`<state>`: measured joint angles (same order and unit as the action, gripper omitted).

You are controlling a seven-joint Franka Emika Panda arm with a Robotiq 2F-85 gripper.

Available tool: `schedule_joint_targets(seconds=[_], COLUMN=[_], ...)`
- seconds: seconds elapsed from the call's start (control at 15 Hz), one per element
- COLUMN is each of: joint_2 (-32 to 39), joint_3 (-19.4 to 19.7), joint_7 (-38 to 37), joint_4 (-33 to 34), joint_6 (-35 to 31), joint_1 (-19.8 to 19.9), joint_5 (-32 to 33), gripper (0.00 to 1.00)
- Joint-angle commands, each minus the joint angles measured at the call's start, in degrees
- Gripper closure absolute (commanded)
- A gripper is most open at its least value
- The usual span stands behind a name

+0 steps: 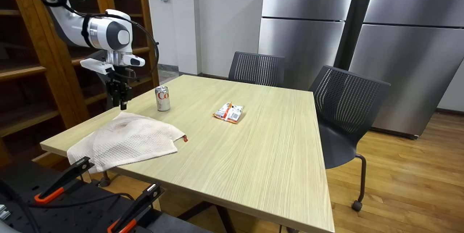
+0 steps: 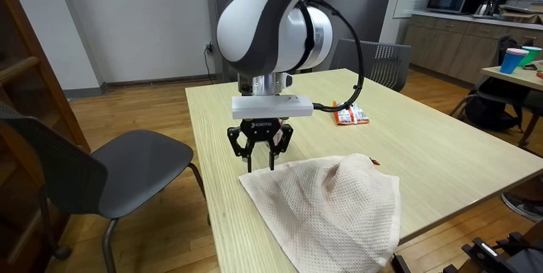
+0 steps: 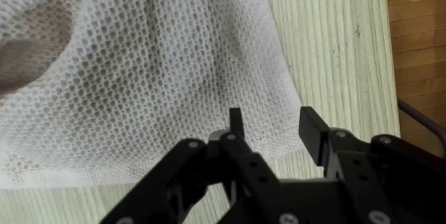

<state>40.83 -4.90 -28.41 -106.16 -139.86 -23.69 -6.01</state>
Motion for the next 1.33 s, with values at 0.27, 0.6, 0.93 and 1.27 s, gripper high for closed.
schedule_joint_targets(seconds=[0.27, 0.6, 0.93, 1.27], joint_2=[-3.0, -6.1, -11.5, -17.1], joint_3=[0.2, 0.7, 0.7, 1.1], joint_7=[0.2, 1.3, 5.5, 10.3], joint_4=[-2.3, -5.8, -12.1, -18.6], joint_6=[-0.5, -0.3, -0.2, -0.7], joint_1=[0.3, 1.1, 3.5, 7.0], joint_5=[0.6, 1.0, 2.1, 3.6], gripper=[0.00, 0.00, 0.00, 0.00])
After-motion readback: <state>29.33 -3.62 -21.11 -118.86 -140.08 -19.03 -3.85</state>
